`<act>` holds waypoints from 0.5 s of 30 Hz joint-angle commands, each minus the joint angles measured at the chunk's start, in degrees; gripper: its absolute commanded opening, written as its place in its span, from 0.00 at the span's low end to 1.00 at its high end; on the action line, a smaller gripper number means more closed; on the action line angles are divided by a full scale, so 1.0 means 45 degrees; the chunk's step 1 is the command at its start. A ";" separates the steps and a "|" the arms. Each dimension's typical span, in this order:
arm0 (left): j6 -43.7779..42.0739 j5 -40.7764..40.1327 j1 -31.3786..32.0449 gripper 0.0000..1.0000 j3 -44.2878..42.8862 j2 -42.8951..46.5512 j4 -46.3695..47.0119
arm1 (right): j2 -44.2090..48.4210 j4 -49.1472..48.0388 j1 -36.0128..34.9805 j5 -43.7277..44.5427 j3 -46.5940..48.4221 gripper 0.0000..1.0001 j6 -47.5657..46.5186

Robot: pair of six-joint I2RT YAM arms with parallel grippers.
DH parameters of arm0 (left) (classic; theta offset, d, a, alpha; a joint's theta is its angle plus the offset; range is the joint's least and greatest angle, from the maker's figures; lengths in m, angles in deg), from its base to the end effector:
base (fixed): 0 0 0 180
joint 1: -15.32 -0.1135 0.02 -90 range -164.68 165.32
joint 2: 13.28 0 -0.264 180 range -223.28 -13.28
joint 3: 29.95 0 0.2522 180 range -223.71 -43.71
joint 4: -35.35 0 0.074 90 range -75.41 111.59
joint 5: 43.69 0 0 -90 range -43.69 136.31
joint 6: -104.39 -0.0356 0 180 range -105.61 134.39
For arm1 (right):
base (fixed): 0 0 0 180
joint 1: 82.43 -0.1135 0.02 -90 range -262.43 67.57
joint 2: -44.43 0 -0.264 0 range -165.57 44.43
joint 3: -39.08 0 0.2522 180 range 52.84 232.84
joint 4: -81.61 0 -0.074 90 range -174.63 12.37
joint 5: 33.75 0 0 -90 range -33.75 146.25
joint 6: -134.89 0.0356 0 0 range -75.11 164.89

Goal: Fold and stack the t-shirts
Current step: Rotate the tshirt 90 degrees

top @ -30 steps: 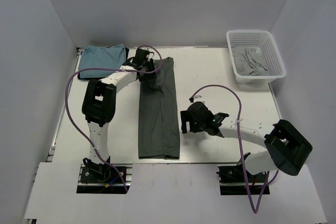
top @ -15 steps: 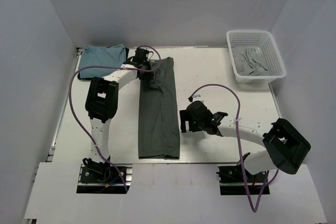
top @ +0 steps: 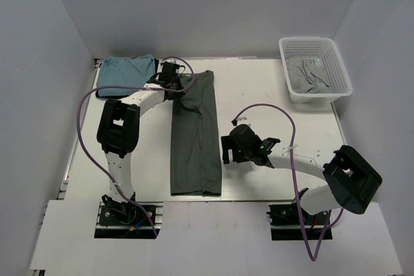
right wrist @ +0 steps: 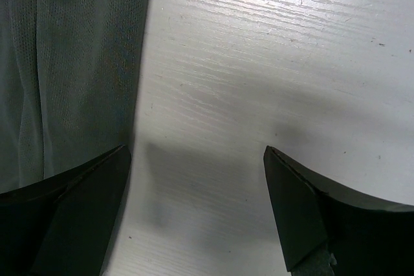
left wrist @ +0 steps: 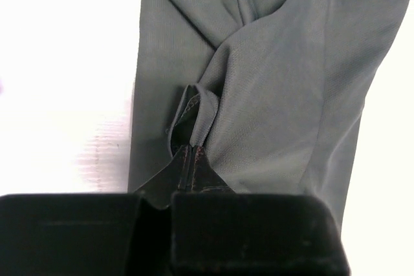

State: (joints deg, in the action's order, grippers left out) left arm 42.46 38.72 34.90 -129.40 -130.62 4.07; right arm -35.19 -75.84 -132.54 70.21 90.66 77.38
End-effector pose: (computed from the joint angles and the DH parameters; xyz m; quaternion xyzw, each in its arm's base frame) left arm 0.4281 -0.1473 0.1878 -0.0922 0.9309 -0.0839 0.3434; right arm 0.1759 0.1970 0.1708 -0.1026 0.9297 0.1349 0.3269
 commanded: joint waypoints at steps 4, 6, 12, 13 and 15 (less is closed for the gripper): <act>0.0128 -0.0500 -0.0072 0.00 -0.0196 0.0433 0.0084 | -0.0101 -0.0353 0.0022 -0.0016 0.0364 0.89 -0.0092; 0.0128 -0.0363 -0.0072 0.00 -0.0333 0.0178 -0.0051 | -0.0081 -0.0334 0.0022 -0.0016 0.0384 0.89 -0.0091; 0.0929 -0.1670 -0.0072 0.01 -0.1268 -0.1130 -0.1630 | 0.0113 -0.0236 0.0021 0.0082 0.0423 0.89 -0.0072; 0.1122 -0.1807 -0.0072 0.05 -0.1715 -0.1344 -0.1847 | 0.0133 -0.0140 0.0022 0.0082 0.0423 0.89 -0.0091; 0.1124 -0.2255 -0.0188 0.24 -0.2283 -0.2028 -0.2180 | 0.0366 0.0037 0.0041 0.0043 0.0442 0.90 -0.0091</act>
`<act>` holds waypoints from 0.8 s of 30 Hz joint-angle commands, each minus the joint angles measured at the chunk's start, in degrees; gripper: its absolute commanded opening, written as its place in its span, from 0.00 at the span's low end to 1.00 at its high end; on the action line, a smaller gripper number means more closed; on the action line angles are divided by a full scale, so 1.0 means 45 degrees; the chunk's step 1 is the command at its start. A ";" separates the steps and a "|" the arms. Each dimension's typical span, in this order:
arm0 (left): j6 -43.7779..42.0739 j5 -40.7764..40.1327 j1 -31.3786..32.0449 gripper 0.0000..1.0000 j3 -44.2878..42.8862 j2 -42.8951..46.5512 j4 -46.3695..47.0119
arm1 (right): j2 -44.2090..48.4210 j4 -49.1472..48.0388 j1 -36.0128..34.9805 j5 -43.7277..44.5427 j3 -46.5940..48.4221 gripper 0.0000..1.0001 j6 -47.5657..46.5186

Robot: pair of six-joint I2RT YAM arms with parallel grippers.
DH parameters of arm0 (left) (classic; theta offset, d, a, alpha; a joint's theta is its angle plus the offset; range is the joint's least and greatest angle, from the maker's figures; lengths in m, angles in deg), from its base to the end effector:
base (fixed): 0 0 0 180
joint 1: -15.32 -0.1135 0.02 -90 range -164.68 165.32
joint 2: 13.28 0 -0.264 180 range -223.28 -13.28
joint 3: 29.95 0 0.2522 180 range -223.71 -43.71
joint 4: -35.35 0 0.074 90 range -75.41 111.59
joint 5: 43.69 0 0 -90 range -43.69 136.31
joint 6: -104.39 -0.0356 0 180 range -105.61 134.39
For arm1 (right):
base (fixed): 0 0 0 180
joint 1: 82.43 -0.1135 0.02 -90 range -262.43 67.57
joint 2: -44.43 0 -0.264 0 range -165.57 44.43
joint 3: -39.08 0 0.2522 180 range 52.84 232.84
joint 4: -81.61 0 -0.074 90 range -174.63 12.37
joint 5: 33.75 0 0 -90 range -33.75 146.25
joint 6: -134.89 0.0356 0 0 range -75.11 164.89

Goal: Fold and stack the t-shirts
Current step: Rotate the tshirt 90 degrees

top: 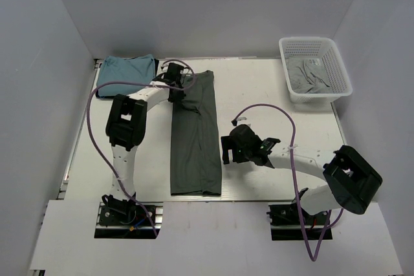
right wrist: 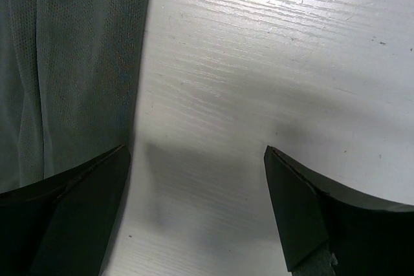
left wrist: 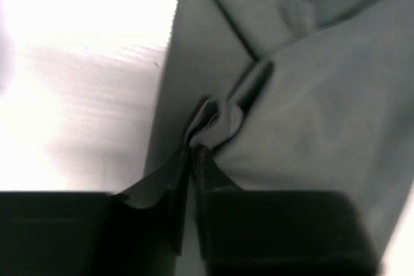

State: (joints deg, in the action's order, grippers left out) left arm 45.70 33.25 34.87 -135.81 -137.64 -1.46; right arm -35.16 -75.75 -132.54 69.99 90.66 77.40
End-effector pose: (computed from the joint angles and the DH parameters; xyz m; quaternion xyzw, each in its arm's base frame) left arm 0.4456 -0.1497 0.1620 -0.1309 0.9399 -0.0292 0.3141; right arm 0.1757 0.1970 0.1708 -0.1032 0.9300 0.1361 0.3254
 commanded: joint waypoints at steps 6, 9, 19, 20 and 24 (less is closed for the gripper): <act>0.0796 -0.1981 -0.0185 0.77 -0.4046 -0.1644 -0.4019 | 0.1142 0.0194 -0.0018 -0.0766 0.0267 0.90 0.0040; 0.0796 -0.1785 -0.0067 1.00 -0.2823 -0.0105 -0.3726 | 0.1651 -0.0157 -0.0076 -0.1740 0.0091 0.90 0.0176; 0.1867 -0.0285 0.0069 1.00 0.4132 0.7312 -0.3003 | 0.3019 -0.1056 -0.0759 -0.4262 -0.1139 0.90 0.1445; 0.2141 -0.0011 0.0185 1.00 0.5355 0.7844 -0.3158 | 0.3019 -0.0979 -0.0876 -0.4457 -0.1140 0.90 0.1563; 0.2650 0.3884 0.0497 1.00 0.9714 1.0987 -0.1431 | 0.2514 -0.0627 -0.1500 -0.5352 -0.1120 0.90 0.2032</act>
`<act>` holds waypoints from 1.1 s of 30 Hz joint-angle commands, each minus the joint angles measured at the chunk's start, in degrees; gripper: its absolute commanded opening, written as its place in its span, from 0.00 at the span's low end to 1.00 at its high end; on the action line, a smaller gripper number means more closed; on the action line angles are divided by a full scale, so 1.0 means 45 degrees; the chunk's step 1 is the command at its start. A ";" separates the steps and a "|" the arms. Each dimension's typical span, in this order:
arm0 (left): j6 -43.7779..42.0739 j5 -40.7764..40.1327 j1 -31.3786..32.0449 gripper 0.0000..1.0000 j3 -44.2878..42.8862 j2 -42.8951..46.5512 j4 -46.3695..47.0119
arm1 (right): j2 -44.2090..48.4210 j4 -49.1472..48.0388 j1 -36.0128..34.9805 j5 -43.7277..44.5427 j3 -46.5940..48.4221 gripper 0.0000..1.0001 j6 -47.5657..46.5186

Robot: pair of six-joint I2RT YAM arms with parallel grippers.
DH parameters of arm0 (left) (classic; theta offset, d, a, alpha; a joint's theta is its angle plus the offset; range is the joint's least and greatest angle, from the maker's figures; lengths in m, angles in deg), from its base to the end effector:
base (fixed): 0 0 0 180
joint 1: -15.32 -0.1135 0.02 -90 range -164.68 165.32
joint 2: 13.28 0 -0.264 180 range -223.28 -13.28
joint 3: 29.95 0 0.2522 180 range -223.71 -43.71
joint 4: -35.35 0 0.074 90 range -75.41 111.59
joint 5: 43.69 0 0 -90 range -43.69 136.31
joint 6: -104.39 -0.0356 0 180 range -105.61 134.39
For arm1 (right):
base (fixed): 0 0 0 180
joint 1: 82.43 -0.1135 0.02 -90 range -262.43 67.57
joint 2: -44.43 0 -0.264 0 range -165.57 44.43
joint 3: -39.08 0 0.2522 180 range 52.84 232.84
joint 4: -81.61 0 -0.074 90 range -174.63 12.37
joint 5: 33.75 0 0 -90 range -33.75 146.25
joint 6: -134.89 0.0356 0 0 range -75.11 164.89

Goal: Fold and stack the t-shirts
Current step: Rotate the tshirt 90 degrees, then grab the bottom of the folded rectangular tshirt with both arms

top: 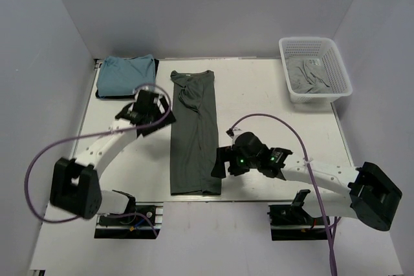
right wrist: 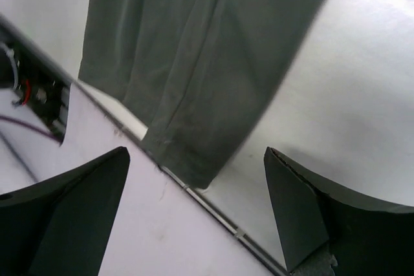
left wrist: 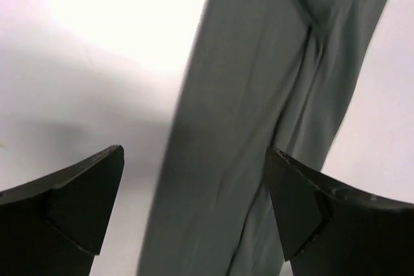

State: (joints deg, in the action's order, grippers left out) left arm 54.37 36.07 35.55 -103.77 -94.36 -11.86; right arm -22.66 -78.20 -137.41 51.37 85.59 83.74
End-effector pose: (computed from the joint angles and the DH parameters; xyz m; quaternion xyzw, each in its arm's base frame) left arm 0.2767 -0.0952 0.2537 -0.1895 0.9298 -0.0789 0.3055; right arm 0.1331 0.1952 0.1965 -0.1450 0.8968 0.3304 0.2560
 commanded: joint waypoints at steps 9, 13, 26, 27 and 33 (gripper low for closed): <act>0.1758 0.5142 0.1384 1.00 0.6603 0.6704 -0.2410 | -0.1286 0.0934 -0.1708 -0.1006 0.0203 0.90 0.1189; 0.2128 0.6727 0.1638 1.00 0.8613 0.8562 -0.2156 | -0.0950 -0.0060 -0.1728 -0.1080 -0.0734 0.90 0.1522; 0.2325 0.7354 0.2263 0.54 1.0374 0.7705 -0.0595 | -0.1790 -0.2289 -0.1688 -0.0829 -0.1653 0.83 0.2967; 0.2325 0.7354 0.2379 0.51 1.0531 0.7705 -0.0594 | -0.1810 -0.2309 -0.1669 -0.0848 -0.1634 0.83 0.3007; 0.2441 0.6829 0.2613 0.30 1.0534 0.7314 -0.0125 | -0.2376 -0.2523 -0.1668 -0.1082 -0.1692 0.68 0.3144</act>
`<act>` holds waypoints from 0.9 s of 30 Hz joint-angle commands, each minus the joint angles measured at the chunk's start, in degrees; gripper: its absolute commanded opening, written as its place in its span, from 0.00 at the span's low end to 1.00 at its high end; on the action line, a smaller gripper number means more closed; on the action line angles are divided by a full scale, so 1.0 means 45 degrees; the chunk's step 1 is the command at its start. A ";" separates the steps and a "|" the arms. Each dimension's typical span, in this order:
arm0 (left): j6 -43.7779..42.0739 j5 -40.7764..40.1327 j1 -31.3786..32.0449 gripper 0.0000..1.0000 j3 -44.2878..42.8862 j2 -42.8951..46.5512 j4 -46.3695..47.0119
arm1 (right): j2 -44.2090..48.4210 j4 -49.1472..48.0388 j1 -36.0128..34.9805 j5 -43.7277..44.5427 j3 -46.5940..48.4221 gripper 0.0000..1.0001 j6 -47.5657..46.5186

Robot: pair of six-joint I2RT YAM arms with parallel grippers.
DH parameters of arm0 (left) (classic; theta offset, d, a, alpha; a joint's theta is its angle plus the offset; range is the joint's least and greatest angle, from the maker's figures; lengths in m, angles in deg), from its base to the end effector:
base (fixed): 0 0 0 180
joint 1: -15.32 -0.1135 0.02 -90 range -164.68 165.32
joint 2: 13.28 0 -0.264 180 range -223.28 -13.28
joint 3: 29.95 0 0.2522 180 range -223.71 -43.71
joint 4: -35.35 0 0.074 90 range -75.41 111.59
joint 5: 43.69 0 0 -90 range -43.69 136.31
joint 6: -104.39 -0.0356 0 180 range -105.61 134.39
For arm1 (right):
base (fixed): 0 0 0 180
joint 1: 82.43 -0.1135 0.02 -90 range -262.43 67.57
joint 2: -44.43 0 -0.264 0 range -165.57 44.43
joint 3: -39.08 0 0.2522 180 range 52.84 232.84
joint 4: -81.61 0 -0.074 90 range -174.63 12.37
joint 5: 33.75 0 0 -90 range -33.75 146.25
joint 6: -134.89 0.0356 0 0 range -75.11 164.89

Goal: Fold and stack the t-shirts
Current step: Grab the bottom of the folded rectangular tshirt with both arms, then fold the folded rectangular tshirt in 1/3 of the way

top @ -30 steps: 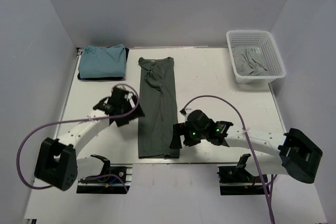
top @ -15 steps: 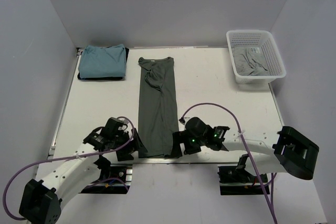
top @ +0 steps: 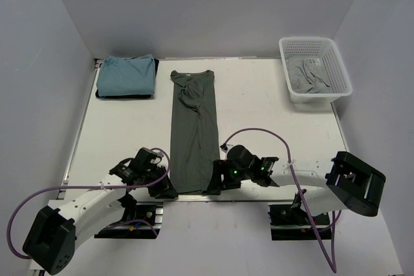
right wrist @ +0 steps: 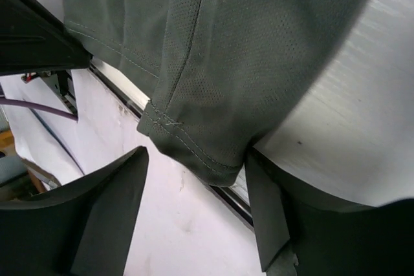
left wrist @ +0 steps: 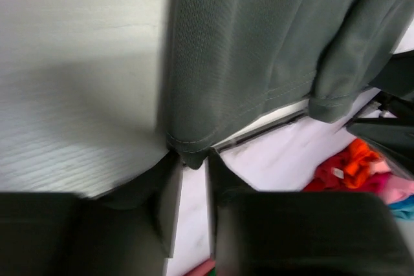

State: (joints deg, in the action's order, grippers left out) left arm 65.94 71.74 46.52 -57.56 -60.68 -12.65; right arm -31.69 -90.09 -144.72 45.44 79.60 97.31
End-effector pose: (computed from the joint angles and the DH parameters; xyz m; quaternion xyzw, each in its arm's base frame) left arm 0.0936 -0.0746 0.1242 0.1274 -0.9496 0.2863 0.0018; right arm 0.1058 0.2158 0.1474 -0.1155 0.9095 0.3750 0.1373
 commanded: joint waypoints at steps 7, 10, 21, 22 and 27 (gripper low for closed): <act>-0.0359 -0.1589 0.0176 0.23 0.0128 -0.1067 0.1024 | -0.0643 0.0176 -0.0027 0.0253 -0.0051 0.53 -0.0203; -0.0479 -0.1237 0.0176 0.01 0.0128 -0.1848 0.1962 | -0.0858 0.0429 -0.0047 0.0273 0.0262 0.37 -0.0438; -0.0850 -0.1901 0.0176 0.00 -0.1005 0.0081 0.1281 | -0.0781 0.1153 -0.0046 0.0800 0.1064 0.00 -0.0906; -0.0985 -0.2017 0.0176 0.00 -0.1140 0.0277 0.1281 | -0.0703 0.1173 -0.0046 0.0781 0.1238 0.00 -0.1024; -0.1141 -0.1512 0.0176 0.00 -0.1394 0.0241 0.1827 | -0.0546 0.1579 -0.0047 0.0976 0.1825 0.00 -0.1357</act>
State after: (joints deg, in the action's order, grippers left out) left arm 62.40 65.16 47.11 -61.47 -59.46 -5.52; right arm -35.62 -84.69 -144.78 48.31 84.65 93.01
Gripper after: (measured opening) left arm 0.026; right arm 0.022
